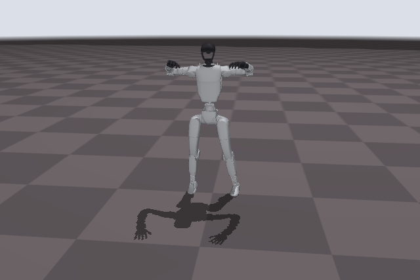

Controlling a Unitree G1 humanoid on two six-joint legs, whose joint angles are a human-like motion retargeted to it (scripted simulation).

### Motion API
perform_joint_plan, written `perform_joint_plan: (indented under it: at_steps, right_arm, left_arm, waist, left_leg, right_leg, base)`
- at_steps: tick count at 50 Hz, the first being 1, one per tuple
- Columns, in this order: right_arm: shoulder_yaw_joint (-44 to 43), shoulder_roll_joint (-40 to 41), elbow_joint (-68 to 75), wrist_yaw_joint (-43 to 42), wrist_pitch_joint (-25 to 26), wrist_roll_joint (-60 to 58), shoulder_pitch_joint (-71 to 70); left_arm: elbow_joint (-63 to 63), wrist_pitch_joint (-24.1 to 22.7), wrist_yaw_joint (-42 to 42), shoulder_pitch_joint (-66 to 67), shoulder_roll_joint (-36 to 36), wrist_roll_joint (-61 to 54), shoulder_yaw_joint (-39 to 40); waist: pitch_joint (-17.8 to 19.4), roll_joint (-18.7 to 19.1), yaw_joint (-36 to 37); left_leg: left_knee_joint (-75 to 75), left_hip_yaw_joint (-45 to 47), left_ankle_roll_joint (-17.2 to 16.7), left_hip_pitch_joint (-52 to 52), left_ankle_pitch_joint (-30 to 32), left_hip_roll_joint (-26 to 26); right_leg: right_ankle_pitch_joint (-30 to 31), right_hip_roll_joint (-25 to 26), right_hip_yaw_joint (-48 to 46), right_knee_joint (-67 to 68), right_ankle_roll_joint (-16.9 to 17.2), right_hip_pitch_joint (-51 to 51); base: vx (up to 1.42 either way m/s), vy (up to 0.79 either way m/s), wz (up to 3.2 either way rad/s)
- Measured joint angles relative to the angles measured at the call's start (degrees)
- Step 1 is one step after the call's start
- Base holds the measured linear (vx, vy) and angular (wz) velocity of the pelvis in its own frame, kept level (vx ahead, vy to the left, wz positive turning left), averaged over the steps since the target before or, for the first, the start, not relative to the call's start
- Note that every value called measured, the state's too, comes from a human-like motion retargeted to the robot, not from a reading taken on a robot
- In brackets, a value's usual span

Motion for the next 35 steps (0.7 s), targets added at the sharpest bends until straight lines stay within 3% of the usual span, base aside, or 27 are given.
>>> perform_joint_plan:
  at_steps: [35]
  right_arm:
    - [-5.6, -0.6, 2.5, -0.3, 0.6, 1.0, 2.5]
  left_arm:
    - [2.3, 0.3, -1.1, -0.4, 1.3, -1.3, 1.4]
  waist:
    - [-1.5, 0.3, -0.4]
  left_leg:
    - [0.3, -0.6, 0.1, -0.5, -0.1, -0.3]
  right_leg:
    - [0.0, -0.3, -0.7, -0.1, 0.0, 0.0]
  base:
    - [0.0, 0.0, 0.0]
